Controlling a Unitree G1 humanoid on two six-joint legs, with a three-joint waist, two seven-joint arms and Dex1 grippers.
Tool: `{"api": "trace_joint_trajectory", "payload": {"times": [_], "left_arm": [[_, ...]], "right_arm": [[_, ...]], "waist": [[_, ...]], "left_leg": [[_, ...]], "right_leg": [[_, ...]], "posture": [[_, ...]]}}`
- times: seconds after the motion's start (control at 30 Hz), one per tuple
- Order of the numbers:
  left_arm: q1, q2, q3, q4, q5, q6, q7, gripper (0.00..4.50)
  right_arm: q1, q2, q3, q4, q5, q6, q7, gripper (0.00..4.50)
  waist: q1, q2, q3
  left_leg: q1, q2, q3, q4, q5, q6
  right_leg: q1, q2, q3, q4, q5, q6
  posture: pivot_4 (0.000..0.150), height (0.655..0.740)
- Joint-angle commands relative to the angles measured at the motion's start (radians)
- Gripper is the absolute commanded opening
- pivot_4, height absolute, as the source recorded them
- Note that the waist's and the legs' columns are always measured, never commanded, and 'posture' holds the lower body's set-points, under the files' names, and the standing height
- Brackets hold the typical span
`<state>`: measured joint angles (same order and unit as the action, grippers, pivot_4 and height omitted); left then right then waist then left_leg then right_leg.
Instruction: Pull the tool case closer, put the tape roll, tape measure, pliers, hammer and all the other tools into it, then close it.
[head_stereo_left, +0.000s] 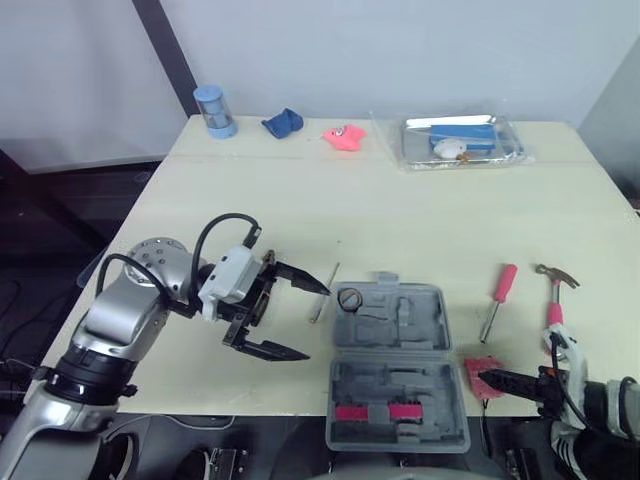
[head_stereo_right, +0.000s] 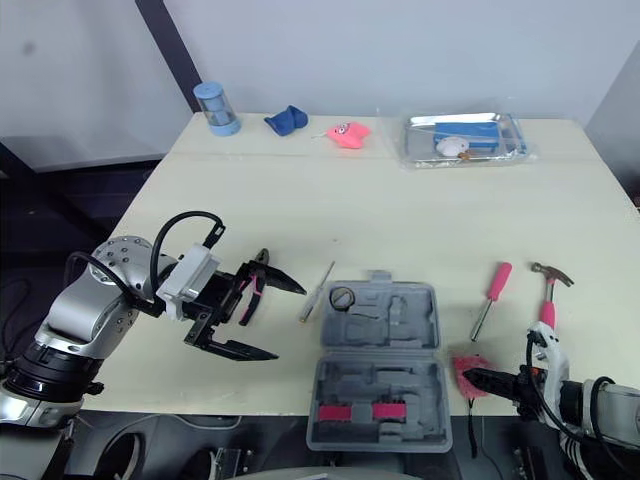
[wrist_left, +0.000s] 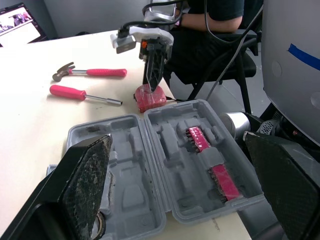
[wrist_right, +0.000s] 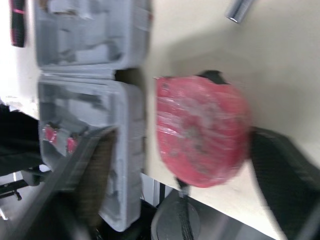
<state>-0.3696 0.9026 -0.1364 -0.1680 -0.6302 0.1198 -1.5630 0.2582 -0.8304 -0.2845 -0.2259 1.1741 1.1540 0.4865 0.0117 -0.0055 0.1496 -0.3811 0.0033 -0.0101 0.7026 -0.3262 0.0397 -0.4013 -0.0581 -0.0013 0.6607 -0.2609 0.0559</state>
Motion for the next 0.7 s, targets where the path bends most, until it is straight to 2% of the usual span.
{"api": "trace_joint_trajectory", "payload": {"times": [0.03,0.27,0.4,0.53,0.7], "left_arm": [[-0.008,-0.001,0.006,-0.021,-0.006,-0.018,-0.051,4.5],[-0.005,0.004,0.007,-0.017,-0.007,-0.023,-0.051,4.5],[0.0,-0.002,0.017,-0.016,-0.003,-0.02,-0.051,4.5],[0.015,-0.013,0.033,-0.015,-0.003,-0.019,-0.044,4.5],[0.044,-0.025,0.052,-0.031,-0.017,-0.008,-0.027,4.5]], "right_arm": [[0.008,-0.008,-0.036,-0.017,-0.067,-0.033,0.007,4.47],[0.017,-0.023,-0.062,-0.069,-0.119,-0.043,0.051,4.47],[0.077,-0.075,-0.101,-0.113,-0.171,-0.084,0.143,4.47],[0.174,-0.13,-0.078,-0.143,-0.431,-0.435,0.336,4.47],[0.177,-0.076,-0.044,-0.074,-0.59,-0.893,0.642,4.47]], "waist": [[0.0,0.0,0.0],[0.001,0.0,0.0],[0.002,0.001,0.0],[0.001,0.001,0.0],[-0.001,0.001,0.0]], "left_leg": [[0.0,0.0,0.0,0.0,0.0,0.0],[0.0,0.0,0.0,0.0,0.0,0.0],[0.0,0.0,0.0,0.0,0.0,0.0],[0.0,0.0,0.0,0.0,0.0,0.0],[0.001,0.001,0.0,0.0,0.0,0.0]], "right_leg": [[0.0,0.0,0.0,0.0,0.0,0.0],[0.0,0.0,0.0,0.0,0.0,0.0],[0.0,0.0,0.0,0.0,0.0,0.0],[0.0,0.0,0.0,0.0,0.0,0.0],[0.0,0.002,0.001,0.0,0.0,0.0]], "posture": [[0.15,0.74],[0.15,0.74],[0.15,0.74],[0.15,0.74],[0.15,0.74]]}}
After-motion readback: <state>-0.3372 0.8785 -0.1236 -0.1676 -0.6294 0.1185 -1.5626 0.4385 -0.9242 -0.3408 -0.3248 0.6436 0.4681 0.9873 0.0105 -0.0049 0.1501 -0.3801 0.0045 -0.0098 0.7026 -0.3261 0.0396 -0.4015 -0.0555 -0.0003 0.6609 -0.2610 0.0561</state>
